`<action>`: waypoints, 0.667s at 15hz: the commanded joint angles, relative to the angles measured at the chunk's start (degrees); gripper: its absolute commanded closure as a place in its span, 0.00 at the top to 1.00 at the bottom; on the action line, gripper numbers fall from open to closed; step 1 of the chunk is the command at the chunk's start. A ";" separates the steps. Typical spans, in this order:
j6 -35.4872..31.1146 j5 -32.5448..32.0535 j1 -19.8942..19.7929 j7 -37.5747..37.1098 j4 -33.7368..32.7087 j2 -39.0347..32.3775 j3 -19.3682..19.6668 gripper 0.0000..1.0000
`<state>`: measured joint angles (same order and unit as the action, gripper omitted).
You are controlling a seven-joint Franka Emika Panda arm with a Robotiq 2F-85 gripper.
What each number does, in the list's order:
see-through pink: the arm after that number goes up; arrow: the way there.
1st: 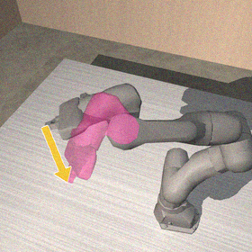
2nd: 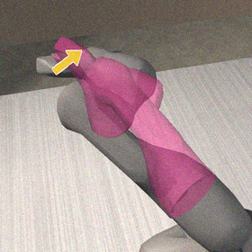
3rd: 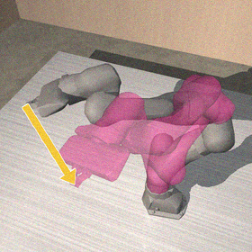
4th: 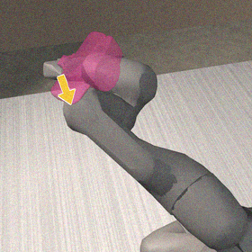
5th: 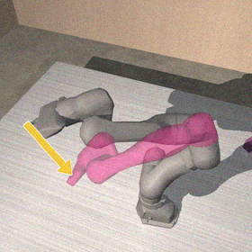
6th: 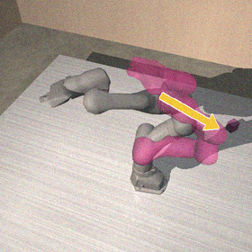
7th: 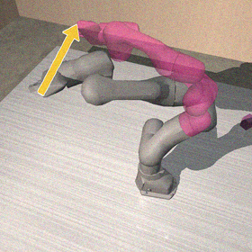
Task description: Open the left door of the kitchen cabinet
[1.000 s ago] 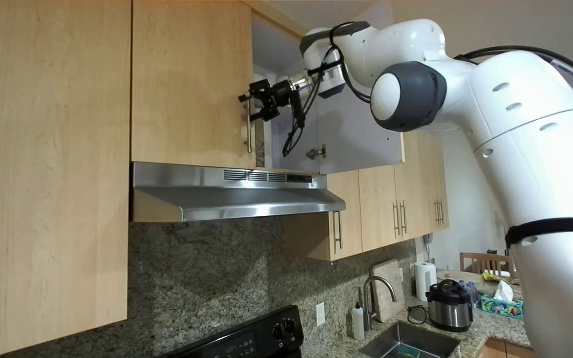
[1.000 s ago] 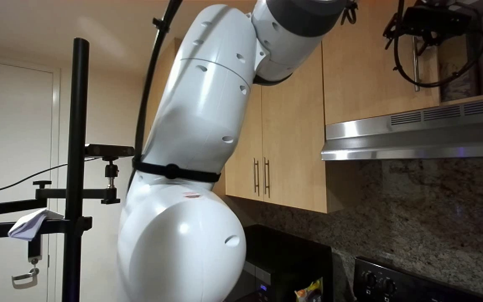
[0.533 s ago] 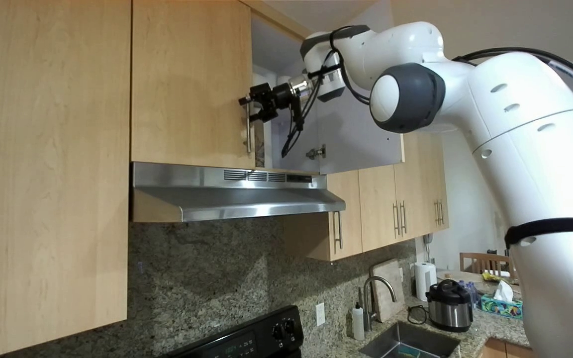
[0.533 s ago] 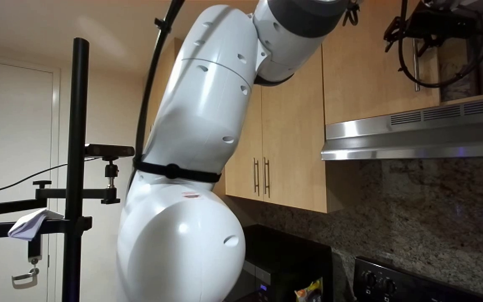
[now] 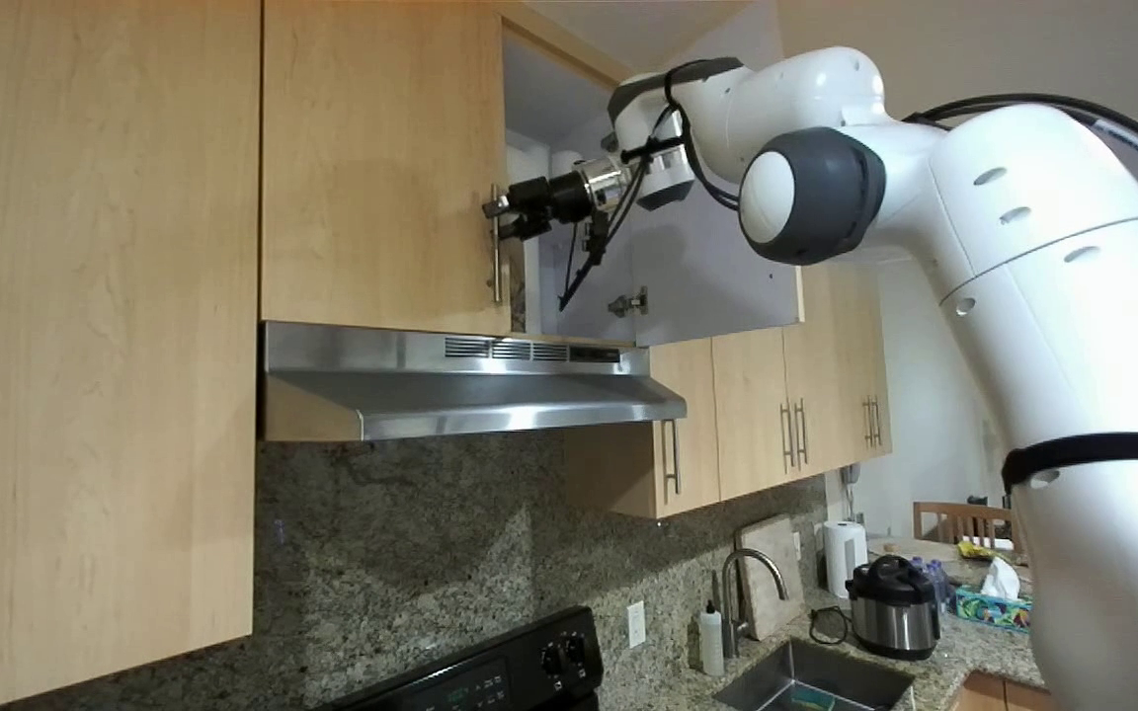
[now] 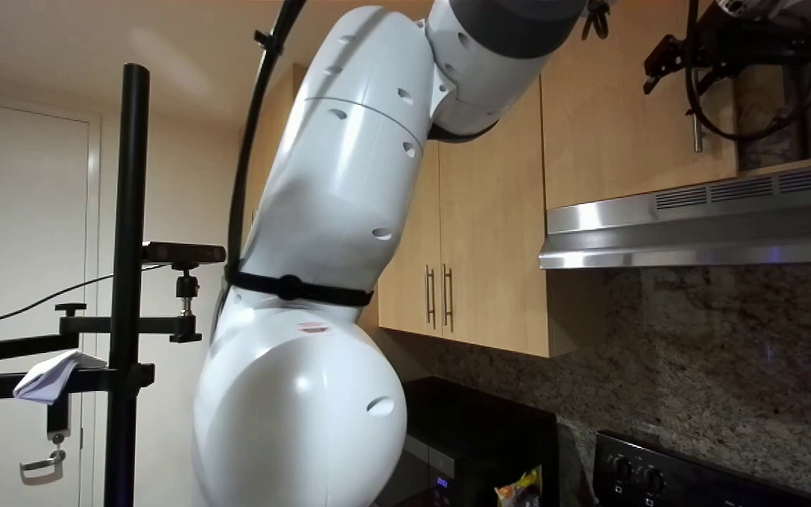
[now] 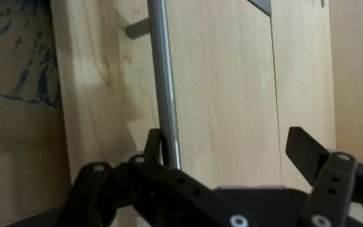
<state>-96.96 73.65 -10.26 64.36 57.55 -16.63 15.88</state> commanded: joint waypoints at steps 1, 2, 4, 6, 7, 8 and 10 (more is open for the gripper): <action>8.11 1.79 -0.88 5.09 4.01 2.63 -1.22 1.00; 8.62 1.51 -0.93 5.63 4.13 2.63 -1.12 1.00; 7.39 0.90 -0.41 5.83 4.79 3.16 -0.94 1.00; 5.82 0.03 0.37 4.88 5.60 3.90 -0.80 1.00; 5.46 -0.31 0.66 4.54 5.86 4.10 -0.78 1.00; 4.00 -0.88 1.33 4.08 6.28 4.43 -0.74 1.00; 1.02 -2.18 2.57 1.62 6.26 4.95 -0.67 1.00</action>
<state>-94.66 73.88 -10.77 67.83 58.35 -16.03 15.95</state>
